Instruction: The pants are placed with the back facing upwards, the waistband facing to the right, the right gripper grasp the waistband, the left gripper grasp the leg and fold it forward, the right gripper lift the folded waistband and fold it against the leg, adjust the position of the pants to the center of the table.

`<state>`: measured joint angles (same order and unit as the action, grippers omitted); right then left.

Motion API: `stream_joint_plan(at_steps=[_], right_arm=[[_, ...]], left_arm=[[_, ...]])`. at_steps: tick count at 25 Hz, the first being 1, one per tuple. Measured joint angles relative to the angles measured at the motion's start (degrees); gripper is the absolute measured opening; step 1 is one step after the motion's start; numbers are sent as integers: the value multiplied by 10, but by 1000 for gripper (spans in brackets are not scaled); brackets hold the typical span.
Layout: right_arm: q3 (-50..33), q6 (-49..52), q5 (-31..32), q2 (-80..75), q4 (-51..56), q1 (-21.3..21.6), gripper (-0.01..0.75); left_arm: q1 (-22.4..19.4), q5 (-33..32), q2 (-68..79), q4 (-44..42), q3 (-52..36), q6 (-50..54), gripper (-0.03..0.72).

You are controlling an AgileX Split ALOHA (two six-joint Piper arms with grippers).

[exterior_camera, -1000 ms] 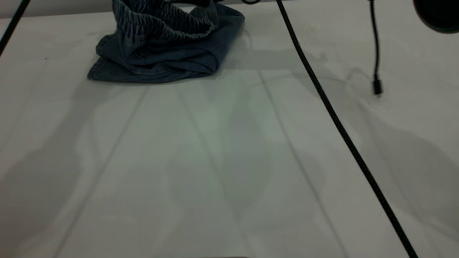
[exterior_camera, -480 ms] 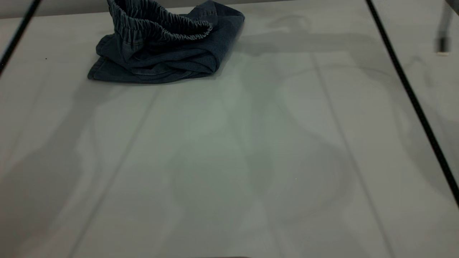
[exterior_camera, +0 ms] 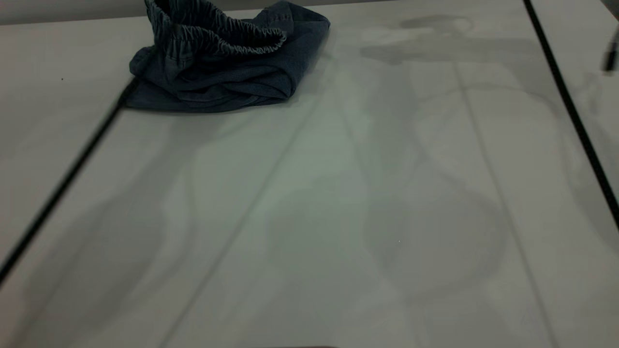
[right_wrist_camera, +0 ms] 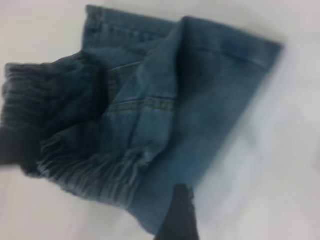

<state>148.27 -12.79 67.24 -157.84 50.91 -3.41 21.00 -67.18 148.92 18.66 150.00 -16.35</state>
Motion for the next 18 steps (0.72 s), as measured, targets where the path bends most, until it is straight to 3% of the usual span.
stream_joint_plan(at_steps=[6, 18], right_arm=[[0, 8, 0, 0, -9, 21, 575], [0, 8, -4, 0, -13, 22, 575]], left_arm=[[32, 0, 20, -19, -35, 32, 557], [33, 0, 20, -48, -127, 44, 557]])
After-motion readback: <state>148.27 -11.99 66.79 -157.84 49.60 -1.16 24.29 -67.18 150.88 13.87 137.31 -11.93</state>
